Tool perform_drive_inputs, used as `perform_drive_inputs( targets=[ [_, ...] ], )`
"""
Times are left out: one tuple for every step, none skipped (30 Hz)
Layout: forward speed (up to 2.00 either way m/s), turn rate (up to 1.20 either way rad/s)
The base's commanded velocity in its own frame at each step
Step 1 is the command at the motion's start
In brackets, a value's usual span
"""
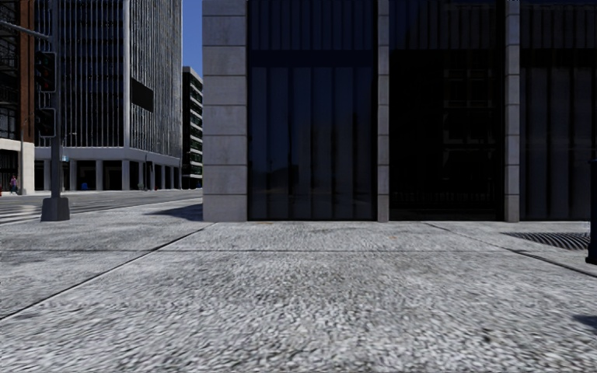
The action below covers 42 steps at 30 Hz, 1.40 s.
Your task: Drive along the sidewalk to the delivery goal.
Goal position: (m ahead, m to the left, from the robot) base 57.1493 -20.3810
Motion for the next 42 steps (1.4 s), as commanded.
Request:
perform_drive_inputs(
  targets=[
    [0.79,0.00],
    [0.80,0.00],
    [0.80,0.10],
    [0.80,0.34],
    [0.80,0.34],
    [0.80,0.48],
    [0.80,0.55],
    [0.81,0.65],
    [0.81,0.65],
    [0.81,0.72],
    [0.81,0.81],
    [0.81,0.85],
    [0.81,0.87],
    [0.81,0.87],
    [0.82,0.87],
    [0.82,0.87],
    [0.84,0.41],
    [0.86,0.21],
    [0.95,0.11],
    [0.95,0.11],
    [1.01,0.04],
    [1.09,0.02],
    [1.18,0.02],
    [1.24,0.02],
    [1.24,0.02],
    [1.28,0.02],
    [1.29,0.02],
    [1.29,0.02],
    [1.30,0.01],
    [1.30,0.01],
    [1.30,0.01],
    [1.30,0.01],
    [1.30,0.01],
    [1.30,0.01],
    [1.31,0.01],
    [1.31,0.01],
    [1.31,0.03],
    [1.31,0.23],
    [1.31,0.54],
    [1.31,0.84],
    [1.32,1.20],
    [1.32,1.20]
  ],
)
